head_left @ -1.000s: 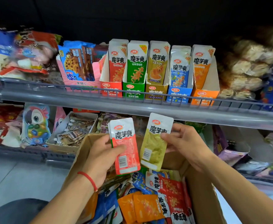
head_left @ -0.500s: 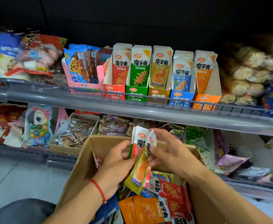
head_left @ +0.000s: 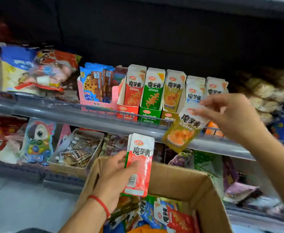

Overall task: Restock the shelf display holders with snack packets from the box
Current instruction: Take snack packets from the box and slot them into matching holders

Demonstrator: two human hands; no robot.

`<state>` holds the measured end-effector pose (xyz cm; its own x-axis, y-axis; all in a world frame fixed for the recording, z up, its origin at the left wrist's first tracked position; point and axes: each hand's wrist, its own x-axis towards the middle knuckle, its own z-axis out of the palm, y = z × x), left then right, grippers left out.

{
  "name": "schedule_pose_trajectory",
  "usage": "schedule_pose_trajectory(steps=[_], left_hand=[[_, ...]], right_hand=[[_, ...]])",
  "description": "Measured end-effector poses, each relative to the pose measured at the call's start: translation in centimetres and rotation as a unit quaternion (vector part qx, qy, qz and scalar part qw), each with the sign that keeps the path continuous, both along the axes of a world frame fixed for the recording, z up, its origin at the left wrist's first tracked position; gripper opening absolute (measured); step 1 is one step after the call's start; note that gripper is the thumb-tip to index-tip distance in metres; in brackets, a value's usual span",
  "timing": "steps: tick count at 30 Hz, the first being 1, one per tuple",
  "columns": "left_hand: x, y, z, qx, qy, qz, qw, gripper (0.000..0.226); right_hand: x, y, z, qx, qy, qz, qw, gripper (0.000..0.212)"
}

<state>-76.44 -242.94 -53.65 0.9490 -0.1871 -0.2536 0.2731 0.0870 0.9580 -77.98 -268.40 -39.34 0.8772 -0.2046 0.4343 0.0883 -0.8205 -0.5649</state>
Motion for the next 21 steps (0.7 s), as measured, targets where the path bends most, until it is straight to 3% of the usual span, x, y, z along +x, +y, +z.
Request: schedule_pose_trajectory(steps=[5, 9, 13, 17, 21], left_hand=[[1.1, 1.0, 1.0, -0.007, -0.004, 0.001, 1.0, 0.021], [1.9, 2.1, 1.6, -0.012, -0.009, 0.005, 1.0, 0.019], [2.1, 2.5, 2.0, -0.018, -0.015, 0.019, 1.0, 0.019], [2.3, 2.7, 2.2, -0.031, -0.011, 0.035, 0.999, 0.02], [2.8, 2.8, 2.4, -0.034, -0.009, 0.041, 0.999, 0.02]], right_hand=[[6.5, -0.7, 7.2, -0.076, -0.114, -0.068, 0.988, 0.027], [12.3, -1.6, 8.4, -0.102, -0.081, -0.09, 0.987, 0.037], [15.5, -0.7, 6.1, -0.171, -0.025, -0.113, 0.979, 0.029], [17.3, -0.6, 3.2, -0.2, 0.034, -0.082, 0.976, 0.022], [18.1, -1.1, 1.9, -0.243, 0.052, -0.064, 0.966, 0.03]])
